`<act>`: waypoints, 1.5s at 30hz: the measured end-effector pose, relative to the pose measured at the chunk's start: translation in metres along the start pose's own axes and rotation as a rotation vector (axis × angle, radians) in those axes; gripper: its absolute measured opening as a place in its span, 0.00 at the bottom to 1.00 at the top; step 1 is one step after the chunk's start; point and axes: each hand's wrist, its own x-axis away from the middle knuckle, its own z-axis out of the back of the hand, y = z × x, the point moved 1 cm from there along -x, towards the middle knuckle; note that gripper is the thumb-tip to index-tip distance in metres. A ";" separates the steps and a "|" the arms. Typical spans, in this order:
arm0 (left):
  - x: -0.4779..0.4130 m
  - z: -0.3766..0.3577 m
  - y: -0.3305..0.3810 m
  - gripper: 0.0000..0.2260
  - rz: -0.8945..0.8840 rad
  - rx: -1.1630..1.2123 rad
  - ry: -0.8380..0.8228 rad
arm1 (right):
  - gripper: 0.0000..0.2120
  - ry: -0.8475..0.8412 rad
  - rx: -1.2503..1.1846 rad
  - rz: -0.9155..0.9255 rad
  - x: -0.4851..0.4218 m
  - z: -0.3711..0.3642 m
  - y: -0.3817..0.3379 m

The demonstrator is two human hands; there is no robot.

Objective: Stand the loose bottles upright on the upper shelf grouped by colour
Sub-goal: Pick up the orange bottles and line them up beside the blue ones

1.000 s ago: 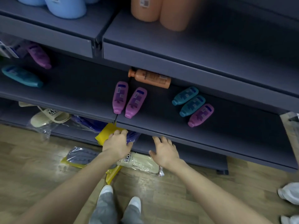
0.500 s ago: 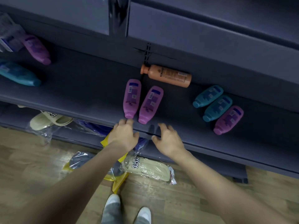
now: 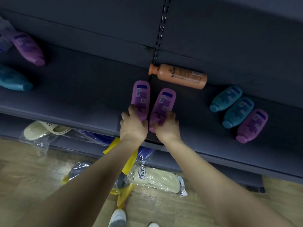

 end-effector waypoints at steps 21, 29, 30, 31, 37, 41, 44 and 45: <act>-0.009 0.024 -0.016 0.13 0.270 0.592 0.051 | 0.16 0.068 -0.505 -0.198 0.000 -0.050 -0.024; -0.010 0.059 -0.046 0.07 0.213 0.661 0.207 | 0.15 0.017 -0.648 -0.195 0.011 -0.081 -0.061; -0.011 0.062 -0.050 0.05 0.230 0.700 0.216 | 0.16 0.011 -0.680 -0.210 0.013 -0.085 -0.064; -0.012 0.064 -0.054 0.02 0.249 0.740 0.227 | 0.16 0.003 -0.711 -0.229 0.016 -0.089 -0.067; -0.019 0.073 -0.074 0.02 0.399 0.891 0.337 | 0.16 0.004 -0.792 -0.213 0.025 -0.104 -0.084; -0.018 0.077 -0.083 0.03 0.451 0.868 0.391 | 0.25 -0.013 -0.798 -0.191 0.023 -0.114 -0.089; -0.018 0.080 -0.088 0.03 0.435 0.805 0.377 | 0.25 -0.019 -0.741 -0.158 0.019 -0.121 -0.089; -0.019 0.081 -0.089 0.04 0.429 0.775 0.362 | 0.26 -0.030 -0.709 -0.148 0.019 -0.121 -0.089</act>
